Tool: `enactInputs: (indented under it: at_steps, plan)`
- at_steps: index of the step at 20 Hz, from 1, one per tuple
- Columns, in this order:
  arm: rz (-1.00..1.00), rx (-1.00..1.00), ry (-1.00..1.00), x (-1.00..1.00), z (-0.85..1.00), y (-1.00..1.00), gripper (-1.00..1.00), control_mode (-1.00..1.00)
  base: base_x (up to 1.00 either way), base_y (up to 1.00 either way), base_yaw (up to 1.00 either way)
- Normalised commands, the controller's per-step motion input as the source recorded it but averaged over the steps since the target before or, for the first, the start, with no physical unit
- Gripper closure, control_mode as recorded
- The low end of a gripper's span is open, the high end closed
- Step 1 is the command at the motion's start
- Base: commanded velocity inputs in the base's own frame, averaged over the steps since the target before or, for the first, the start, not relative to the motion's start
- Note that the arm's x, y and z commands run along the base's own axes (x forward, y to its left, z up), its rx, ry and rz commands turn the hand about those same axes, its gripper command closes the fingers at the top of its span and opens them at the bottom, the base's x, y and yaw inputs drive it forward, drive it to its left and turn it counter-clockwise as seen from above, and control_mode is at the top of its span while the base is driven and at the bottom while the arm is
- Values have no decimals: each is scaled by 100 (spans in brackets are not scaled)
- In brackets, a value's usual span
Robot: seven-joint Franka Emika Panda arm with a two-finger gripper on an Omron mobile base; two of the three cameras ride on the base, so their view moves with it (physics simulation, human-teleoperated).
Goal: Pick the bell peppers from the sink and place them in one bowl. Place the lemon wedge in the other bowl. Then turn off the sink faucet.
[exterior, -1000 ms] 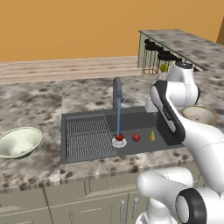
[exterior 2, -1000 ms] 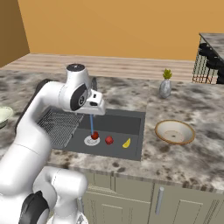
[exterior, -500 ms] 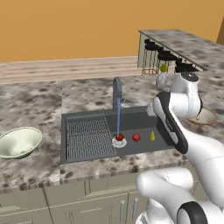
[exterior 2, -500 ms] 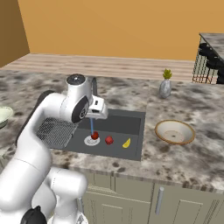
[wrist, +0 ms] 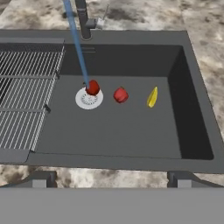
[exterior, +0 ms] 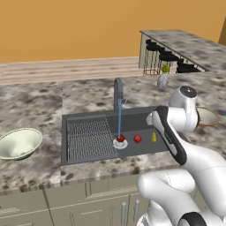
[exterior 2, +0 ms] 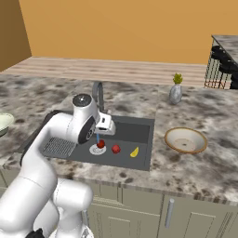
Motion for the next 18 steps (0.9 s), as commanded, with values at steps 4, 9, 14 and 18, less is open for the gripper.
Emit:
enactInputs:
  at_steps: [4,9,14,18]
  plan:
    - [0,0,13,26,-28,0,-100,-100,0,0,0]
    - [0,0,9,17,-22,0,-100,-100,0,0,0]
    - [0,1,3,7,-23,0,-100,-100,0,0,0]
    - [0,0,0,0,-32,-2,-100,-100,0,0,0]
